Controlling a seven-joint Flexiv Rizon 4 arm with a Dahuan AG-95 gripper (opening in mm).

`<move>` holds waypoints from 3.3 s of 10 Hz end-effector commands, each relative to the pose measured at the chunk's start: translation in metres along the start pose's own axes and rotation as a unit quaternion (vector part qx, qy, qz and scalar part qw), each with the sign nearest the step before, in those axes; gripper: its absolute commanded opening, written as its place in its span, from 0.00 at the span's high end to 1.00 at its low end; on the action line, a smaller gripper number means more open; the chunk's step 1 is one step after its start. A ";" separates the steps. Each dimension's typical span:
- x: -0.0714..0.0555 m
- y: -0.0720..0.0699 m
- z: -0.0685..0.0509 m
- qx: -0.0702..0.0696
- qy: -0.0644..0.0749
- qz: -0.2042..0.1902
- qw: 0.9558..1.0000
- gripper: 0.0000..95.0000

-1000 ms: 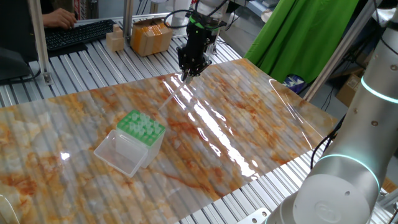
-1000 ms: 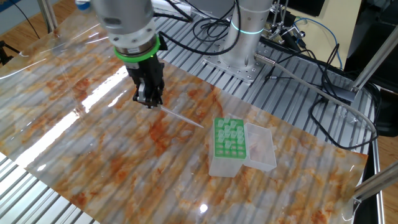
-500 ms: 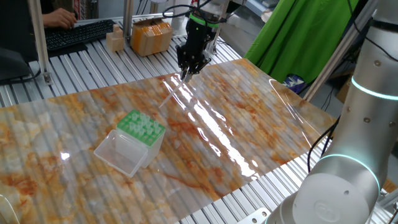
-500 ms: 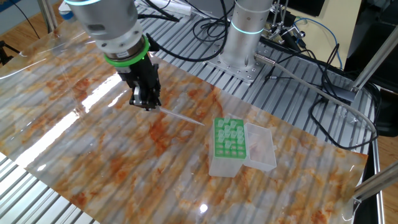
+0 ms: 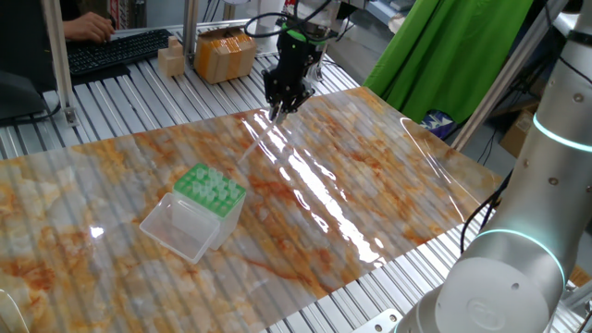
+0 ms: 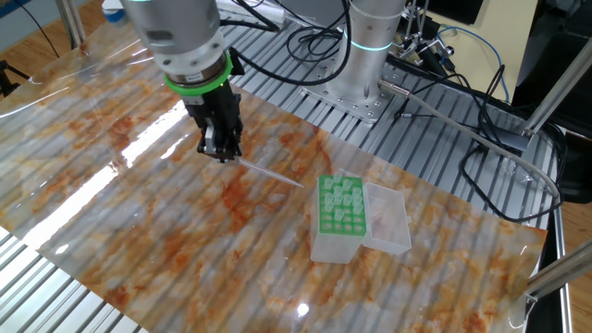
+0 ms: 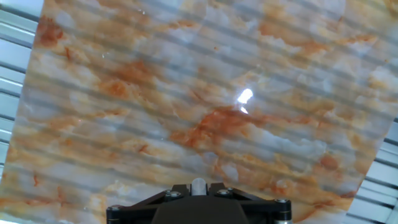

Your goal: Insert a large pipette tip into the holder for large pipette tips

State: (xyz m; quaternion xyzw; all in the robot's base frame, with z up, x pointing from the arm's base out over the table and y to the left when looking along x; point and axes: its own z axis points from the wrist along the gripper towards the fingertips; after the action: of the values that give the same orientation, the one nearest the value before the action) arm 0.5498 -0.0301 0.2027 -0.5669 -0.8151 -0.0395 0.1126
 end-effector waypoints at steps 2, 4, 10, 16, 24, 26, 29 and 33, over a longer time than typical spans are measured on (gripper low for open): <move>0.004 -0.002 -0.003 -0.002 -0.009 0.009 1.000 1.00; 0.009 -0.004 -0.007 -0.001 -0.013 0.011 1.000 1.00; 0.033 -0.005 -0.018 -0.013 -0.047 0.037 0.998 1.00; 0.044 0.004 -0.029 -0.014 -0.063 0.052 0.997 1.00; 0.057 0.010 -0.028 -0.023 -0.088 0.077 0.993 1.00; 0.062 0.013 -0.028 -0.025 -0.092 0.085 0.992 1.00; 0.066 0.015 -0.026 -0.029 -0.099 0.088 0.991 1.00; 0.067 0.018 -0.023 -0.041 -0.119 0.094 0.988 1.00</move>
State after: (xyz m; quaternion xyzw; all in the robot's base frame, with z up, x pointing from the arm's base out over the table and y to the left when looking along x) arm 0.5475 0.0337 0.2390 -0.6461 -0.7632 0.0066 -0.0051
